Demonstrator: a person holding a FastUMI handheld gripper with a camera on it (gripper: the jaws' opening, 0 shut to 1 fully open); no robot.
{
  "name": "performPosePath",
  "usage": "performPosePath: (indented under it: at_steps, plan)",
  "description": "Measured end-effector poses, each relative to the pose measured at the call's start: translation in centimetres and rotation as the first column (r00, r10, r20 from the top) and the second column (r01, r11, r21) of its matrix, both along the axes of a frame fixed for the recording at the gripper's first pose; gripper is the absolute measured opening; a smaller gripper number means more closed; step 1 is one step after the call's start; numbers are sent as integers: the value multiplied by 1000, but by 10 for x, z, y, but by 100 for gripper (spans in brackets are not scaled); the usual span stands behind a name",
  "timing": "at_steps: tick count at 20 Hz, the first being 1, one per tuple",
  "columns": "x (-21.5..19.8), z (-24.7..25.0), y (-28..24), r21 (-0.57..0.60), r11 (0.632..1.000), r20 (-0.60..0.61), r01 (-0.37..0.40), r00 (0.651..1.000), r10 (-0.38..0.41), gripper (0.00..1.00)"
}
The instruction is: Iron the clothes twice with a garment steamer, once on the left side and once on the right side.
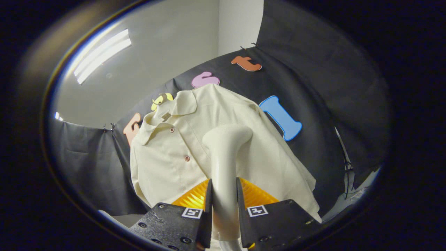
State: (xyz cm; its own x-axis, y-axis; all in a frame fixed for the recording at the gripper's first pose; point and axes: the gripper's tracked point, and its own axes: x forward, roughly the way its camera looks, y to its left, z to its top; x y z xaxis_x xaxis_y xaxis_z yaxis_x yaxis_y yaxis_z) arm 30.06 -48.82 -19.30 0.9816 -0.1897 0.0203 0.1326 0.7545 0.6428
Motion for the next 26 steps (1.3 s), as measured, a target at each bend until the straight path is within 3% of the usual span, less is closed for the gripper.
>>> performPosePath:
  at_steps: [26]
  plan:
    - [-80,-128,28,27,1000,-247,5,969,2,33]
